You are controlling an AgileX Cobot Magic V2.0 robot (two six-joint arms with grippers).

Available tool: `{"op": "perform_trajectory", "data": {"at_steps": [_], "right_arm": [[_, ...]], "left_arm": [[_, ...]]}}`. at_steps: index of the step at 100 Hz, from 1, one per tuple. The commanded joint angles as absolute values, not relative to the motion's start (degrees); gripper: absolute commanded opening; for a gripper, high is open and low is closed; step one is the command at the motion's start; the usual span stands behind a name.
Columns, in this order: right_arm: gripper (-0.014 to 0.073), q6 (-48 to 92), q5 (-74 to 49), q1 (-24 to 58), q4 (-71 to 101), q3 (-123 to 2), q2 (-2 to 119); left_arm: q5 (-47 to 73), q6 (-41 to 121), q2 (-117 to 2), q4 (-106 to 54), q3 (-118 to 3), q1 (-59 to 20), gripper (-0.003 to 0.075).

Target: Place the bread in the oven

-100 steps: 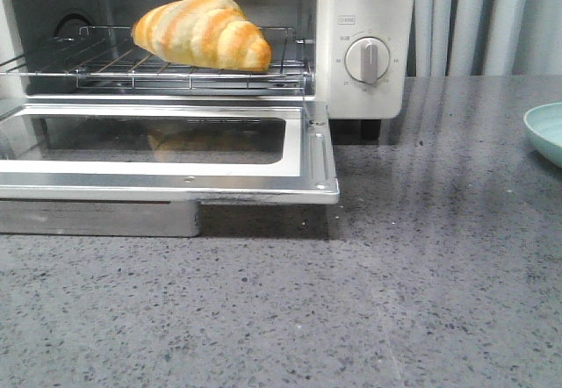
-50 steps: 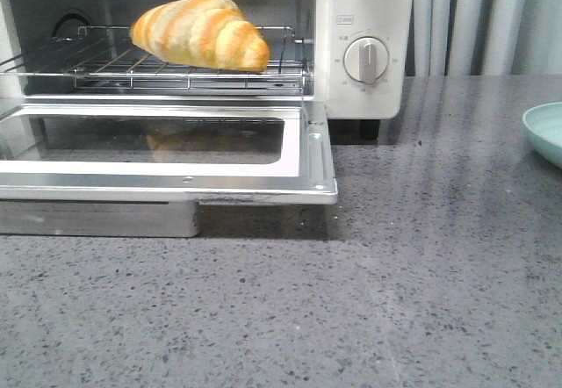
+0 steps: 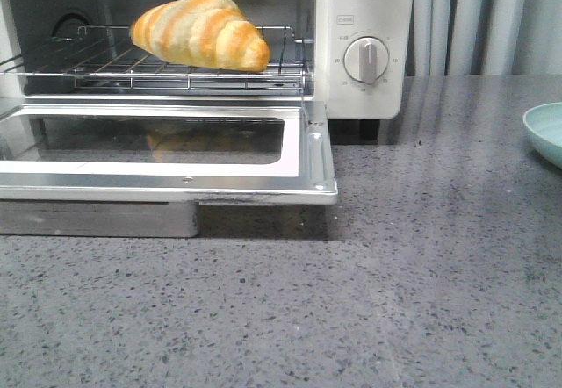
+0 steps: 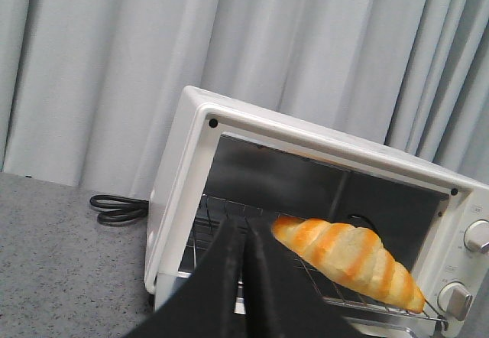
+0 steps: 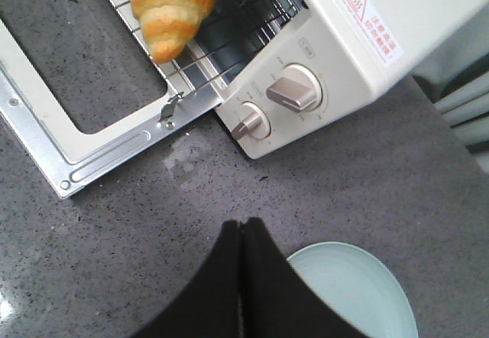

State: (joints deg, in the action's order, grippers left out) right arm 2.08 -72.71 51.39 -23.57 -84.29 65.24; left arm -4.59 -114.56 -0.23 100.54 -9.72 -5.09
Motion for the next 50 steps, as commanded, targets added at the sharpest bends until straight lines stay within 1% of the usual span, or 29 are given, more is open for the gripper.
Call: {"op": "perform_trajectory", "data": {"at_steps": [1, 50], "right_arm": [[-0.0069, -1.1, -74.7, 51.2, -25.7, -84.4, 62.8], [-0.0069, -1.1, -73.5, 51.1, -26.1, -83.7, 63.2]], "left_arm": [[-3.7, -114.5, -1.0, 99.4, -11.1, -5.3, -0.0021], [-3.7, -114.5, -1.0, 99.4, -11.1, -5.3, -0.0021]]}}
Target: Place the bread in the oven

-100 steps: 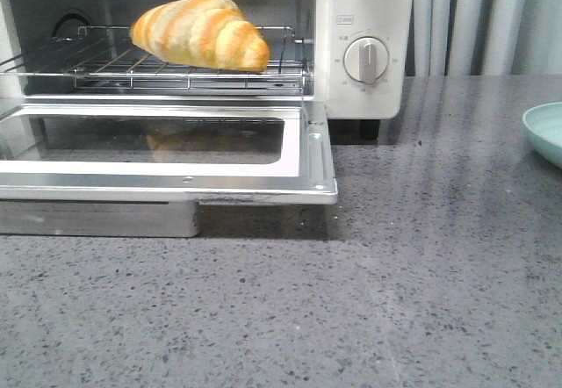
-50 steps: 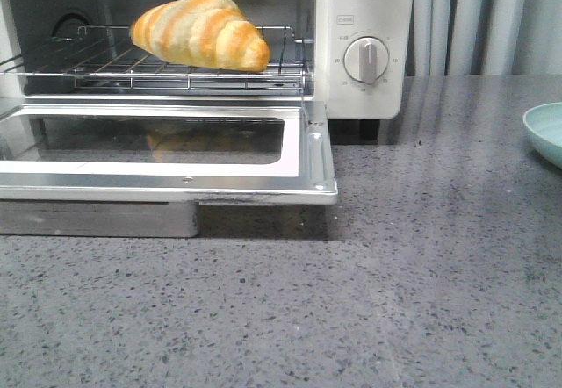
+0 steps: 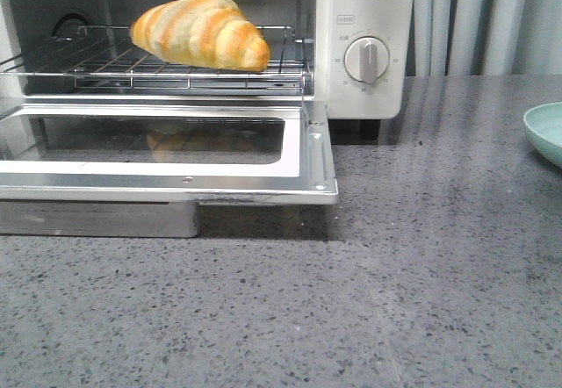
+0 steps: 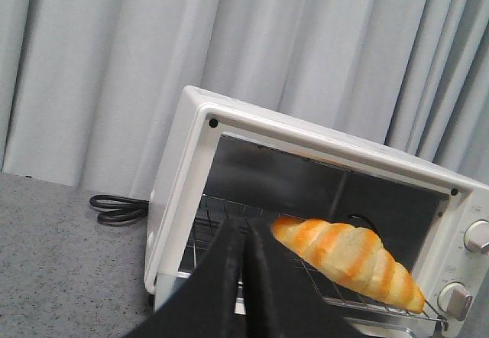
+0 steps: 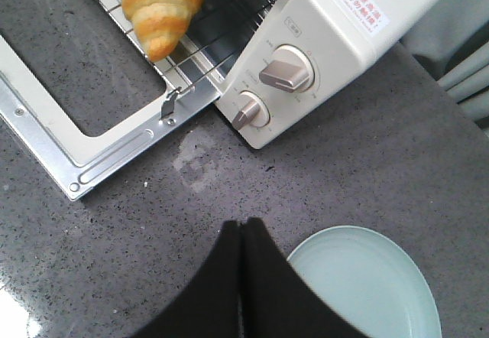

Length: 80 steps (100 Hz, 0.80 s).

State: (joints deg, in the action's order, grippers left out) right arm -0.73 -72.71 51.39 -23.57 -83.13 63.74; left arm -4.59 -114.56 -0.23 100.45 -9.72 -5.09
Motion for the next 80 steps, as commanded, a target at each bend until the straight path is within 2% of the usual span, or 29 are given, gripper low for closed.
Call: {"op": "perform_trajectory", "data": {"at_steps": [1, 14, 32, 57, 80], "right_arm": [[-0.0069, -1.1, -73.6, 51.1, -26.1, -83.4, 63.1], [-0.0069, -1.1, -66.1, 51.1, -25.0, -78.2, 59.0], [-0.0069, -1.1, -50.2, 51.1, -25.0, -62.0, 50.7], [-0.0069, -1.1, -40.4, 51.1, -23.8, -40.4, 41.6], [-0.0069, -2.1, -33.0, 49.8, -21.0, -29.3, 35.6]], "left_arm": [[-3.7, -114.5, -1.0, 99.4, -11.1, -5.3, -0.0021], [-3.7, -114.5, -1.0, 99.4, -11.1, -5.3, -0.0021], [-3.7, -114.5, -1.0, 99.4, -11.1, -5.3, -0.0021], [-3.7, -114.5, -1.0, 99.4, -11.1, -5.3, -0.0021], [-3.7, -114.5, -1.0, 99.4, -11.1, -5.3, -0.0021]]}}
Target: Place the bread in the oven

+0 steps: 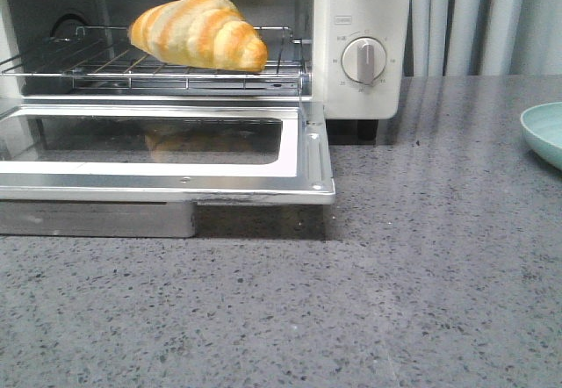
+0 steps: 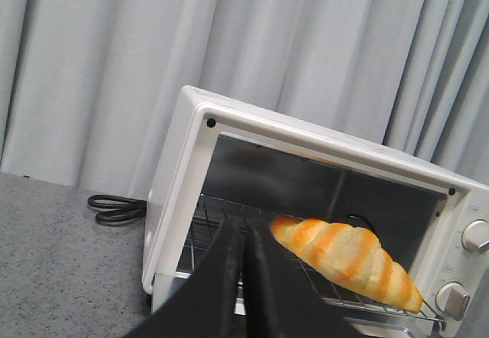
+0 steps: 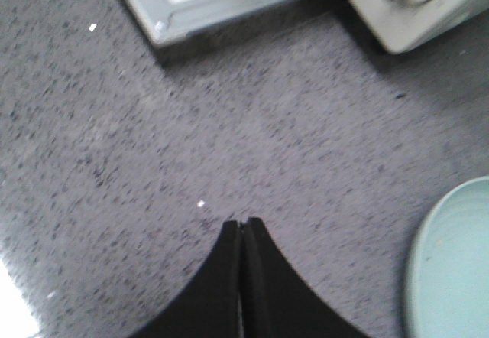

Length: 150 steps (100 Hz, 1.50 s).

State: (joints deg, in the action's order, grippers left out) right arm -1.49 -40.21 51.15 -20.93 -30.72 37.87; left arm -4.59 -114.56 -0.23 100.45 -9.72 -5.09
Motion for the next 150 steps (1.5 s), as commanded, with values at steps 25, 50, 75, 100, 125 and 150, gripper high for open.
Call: {"op": "perform_trajectory", "data": {"at_steps": [25, 50, 75, 100, 125, 150], "right_arm": [[-0.0069, -2.1, -21.1, 36.4, -14.5, -20.9, 27.0], [-0.0069, -2.1, -6.5, 22.1, -11.9, -11.8, 15.4], [-0.0069, -2.1, -1.1, 10.7, -7.3, -5.1, 5.3], [-0.0069, -2.1, -1.4, -1.7, -2.2, -1.5, 4.2], [-0.0069, -2.1, -3.5, -6.1, -2.2, 1.3, 3.8], [-0.0069, -2.1, -12.8, -6.1, -2.4, 1.3, -1.7]], "left_arm": [[-3.7, -114.5, -1.0, 99.4, -11.1, -5.3, -0.0021], [-3.7, -114.5, -1.0, 99.4, -11.1, -5.3, -0.0021], [-3.7, -114.5, -1.0, 99.4, -11.1, -5.3, -0.0021], [-3.7, -114.5, -1.0, 99.4, -11.1, -5.3, -0.0021], [-3.7, -114.5, -1.0, 99.4, -11.1, -5.3, -0.0021], [-3.7, -114.5, -1.0, 99.4, -11.1, -5.3, -0.0021]]}}
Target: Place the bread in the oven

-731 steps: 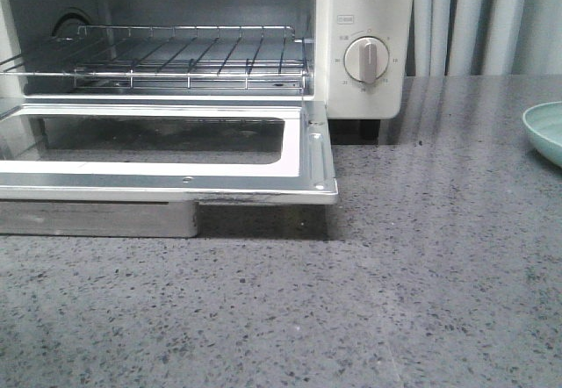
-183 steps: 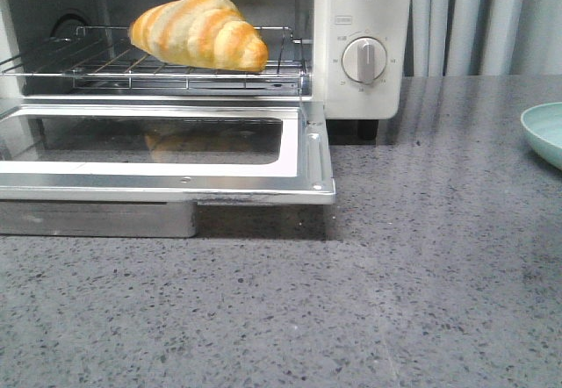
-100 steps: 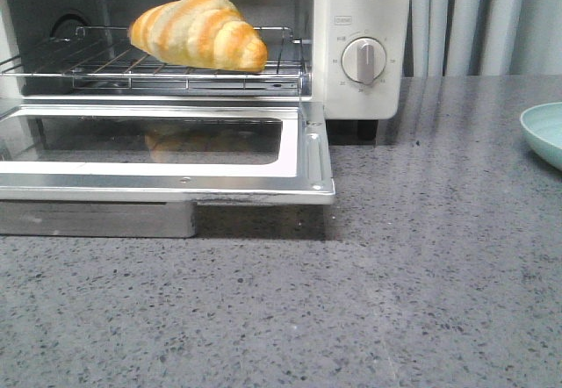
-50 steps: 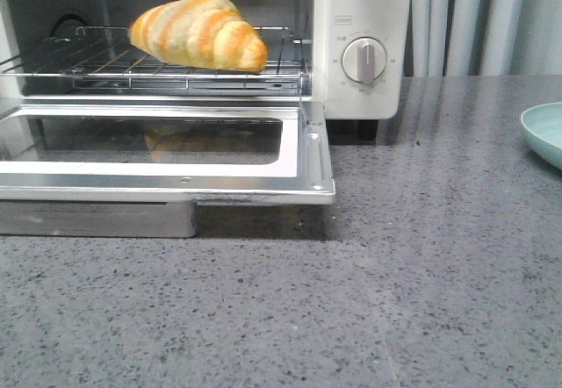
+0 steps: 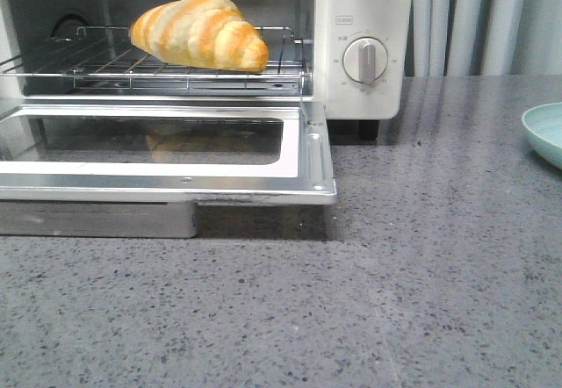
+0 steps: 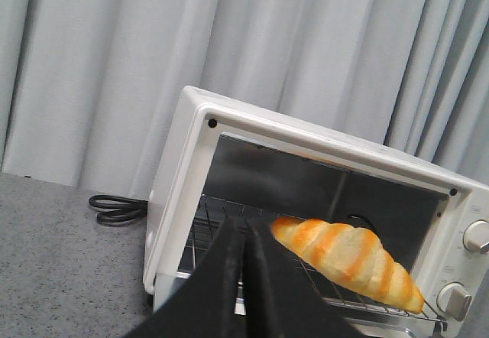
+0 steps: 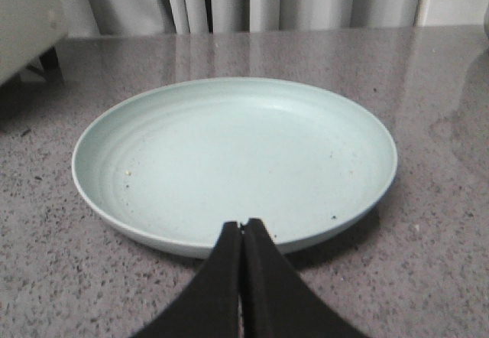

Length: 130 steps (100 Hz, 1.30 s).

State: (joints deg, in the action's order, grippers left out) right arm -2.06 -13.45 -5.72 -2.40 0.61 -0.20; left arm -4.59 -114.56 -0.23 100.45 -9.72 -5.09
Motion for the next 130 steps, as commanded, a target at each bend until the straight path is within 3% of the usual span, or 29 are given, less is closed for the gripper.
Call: {"op": "perform_trajectory", "data": {"at_steps": [1, 40, 130], "right_arm": [[-0.0069, -2.1, -13.1, -6.1, -2.4, 1.3, -1.7], [-0.0069, -2.0, -17.8, -0.9, -6.4, 1.3, -1.7], [-0.0069, -2.0, -17.8, -4.8, -6.4, 1.3, -1.7]], "left_arm": [[-3.7, -114.5, -1.0, 99.4, -11.1, -5.3, -0.0021], [-3.7, -114.5, -1.0, 99.4, -11.1, -5.3, -0.0021], [-3.7, -114.5, -1.0, 99.4, -11.1, -5.3, -0.0021]]}}
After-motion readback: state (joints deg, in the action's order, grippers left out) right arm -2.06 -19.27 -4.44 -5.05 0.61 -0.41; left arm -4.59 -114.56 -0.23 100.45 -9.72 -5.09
